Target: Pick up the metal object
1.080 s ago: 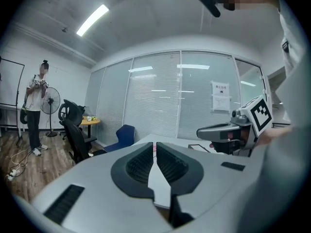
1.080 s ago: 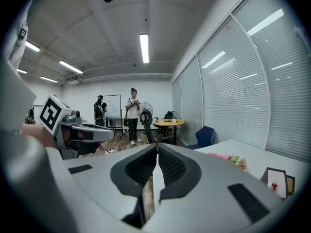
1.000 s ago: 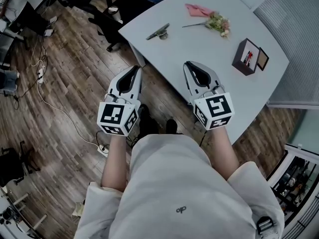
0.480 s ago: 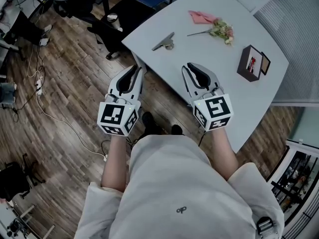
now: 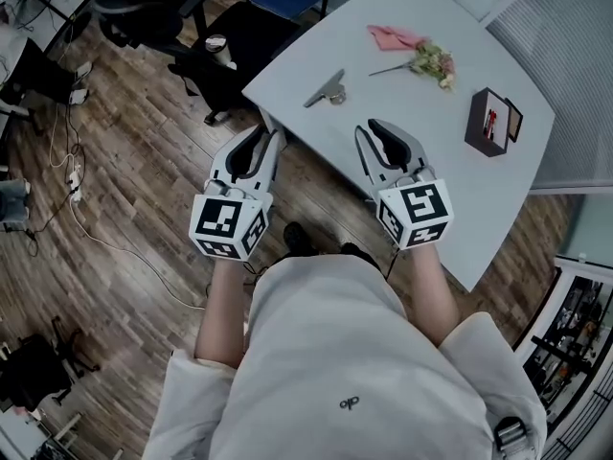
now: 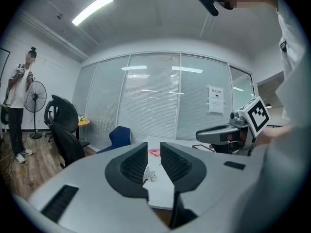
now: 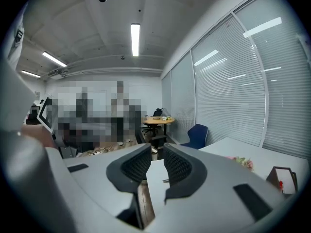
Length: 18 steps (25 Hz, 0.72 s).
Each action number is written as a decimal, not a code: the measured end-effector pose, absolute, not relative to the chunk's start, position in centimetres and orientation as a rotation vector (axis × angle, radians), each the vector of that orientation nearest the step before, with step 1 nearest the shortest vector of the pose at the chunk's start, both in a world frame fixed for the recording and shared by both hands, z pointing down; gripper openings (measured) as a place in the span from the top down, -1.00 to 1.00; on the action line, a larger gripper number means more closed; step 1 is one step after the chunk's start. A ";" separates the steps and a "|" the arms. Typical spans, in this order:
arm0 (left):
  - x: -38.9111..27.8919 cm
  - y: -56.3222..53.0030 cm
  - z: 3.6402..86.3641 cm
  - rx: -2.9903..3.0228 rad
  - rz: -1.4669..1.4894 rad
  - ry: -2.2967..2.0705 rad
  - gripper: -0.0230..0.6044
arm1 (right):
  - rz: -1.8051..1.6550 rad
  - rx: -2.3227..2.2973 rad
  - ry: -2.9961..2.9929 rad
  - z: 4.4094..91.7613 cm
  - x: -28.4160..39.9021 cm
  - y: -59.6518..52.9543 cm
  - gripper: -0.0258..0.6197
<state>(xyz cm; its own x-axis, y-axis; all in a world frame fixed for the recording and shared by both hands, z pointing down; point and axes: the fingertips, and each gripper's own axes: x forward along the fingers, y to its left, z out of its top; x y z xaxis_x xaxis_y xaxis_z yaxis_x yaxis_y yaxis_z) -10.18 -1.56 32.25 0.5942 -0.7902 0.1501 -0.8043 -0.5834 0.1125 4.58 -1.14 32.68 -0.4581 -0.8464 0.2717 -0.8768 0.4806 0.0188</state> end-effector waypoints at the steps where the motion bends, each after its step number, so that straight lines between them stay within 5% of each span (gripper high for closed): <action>1: -10.5 -1.8 32.3 2.657 0.126 -1.328 0.69 | 0.185 1.484 -2.478 32.8 4.3 -1.3 0.65; 18: -11.5 -1.9 35.6 2.628 0.157 -1.214 0.65 | 0.245 1.495 -2.361 35.8 3.5 -0.8 0.58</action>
<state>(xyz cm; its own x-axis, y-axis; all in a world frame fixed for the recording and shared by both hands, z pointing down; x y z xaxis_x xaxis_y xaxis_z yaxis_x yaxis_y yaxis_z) -11.55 -1.92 35.65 0.6485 -0.7352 0.1970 -0.7612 -0.6251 0.1727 3.55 -0.78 35.84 -0.3917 -0.8433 0.3681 -0.9009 0.4328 0.0331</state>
